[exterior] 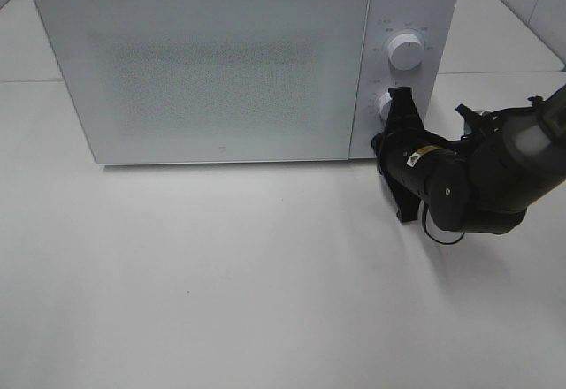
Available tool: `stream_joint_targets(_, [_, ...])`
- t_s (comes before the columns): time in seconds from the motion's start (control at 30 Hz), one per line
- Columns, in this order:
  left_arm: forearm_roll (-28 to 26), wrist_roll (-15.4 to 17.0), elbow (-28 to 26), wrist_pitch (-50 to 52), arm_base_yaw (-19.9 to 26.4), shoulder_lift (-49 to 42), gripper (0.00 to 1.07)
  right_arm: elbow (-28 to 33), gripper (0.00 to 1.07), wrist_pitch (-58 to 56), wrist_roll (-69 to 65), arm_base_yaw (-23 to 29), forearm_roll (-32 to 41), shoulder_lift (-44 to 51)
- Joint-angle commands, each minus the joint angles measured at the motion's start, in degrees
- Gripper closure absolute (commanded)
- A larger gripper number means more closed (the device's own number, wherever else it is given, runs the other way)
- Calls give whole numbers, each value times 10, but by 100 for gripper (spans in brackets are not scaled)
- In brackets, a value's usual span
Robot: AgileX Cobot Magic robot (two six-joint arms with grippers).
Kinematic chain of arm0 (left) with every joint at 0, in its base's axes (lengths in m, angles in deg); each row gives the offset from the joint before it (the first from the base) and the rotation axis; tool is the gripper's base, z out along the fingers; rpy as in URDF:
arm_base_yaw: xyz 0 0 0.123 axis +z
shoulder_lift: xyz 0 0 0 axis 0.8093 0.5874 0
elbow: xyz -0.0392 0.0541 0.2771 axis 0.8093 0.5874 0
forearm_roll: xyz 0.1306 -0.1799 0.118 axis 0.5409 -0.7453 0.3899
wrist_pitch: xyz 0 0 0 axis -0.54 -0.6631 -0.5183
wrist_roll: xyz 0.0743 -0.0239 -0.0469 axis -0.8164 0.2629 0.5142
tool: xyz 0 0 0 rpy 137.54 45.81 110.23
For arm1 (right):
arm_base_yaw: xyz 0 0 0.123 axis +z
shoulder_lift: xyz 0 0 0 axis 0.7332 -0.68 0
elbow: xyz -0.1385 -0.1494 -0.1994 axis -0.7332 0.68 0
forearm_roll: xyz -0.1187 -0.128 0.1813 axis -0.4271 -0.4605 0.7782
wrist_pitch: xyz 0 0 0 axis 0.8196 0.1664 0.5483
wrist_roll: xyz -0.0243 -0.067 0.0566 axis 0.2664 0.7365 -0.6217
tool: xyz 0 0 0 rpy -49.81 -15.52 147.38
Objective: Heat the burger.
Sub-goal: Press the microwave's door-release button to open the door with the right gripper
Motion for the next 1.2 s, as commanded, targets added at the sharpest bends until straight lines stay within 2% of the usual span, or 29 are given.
stream_joint_targets(0.03, [-2, 3, 1, 1, 2, -2, 6, -43, 107, 86, 16, -17, -10, 3])
stream_joint_targets(0.67, [-2, 3, 1, 1, 2, -2, 6, -39, 107, 34, -1, -21, -28, 12])
stream_joint_targets(0.8, [-2, 3, 1, 1, 2, -2, 6, -25, 107, -2, -2, -21, -28, 23])
stream_joint_targets(1.2, [-2, 3, 1, 1, 2, -2, 6, 6, 107, -20, -3, -21, -28, 34])
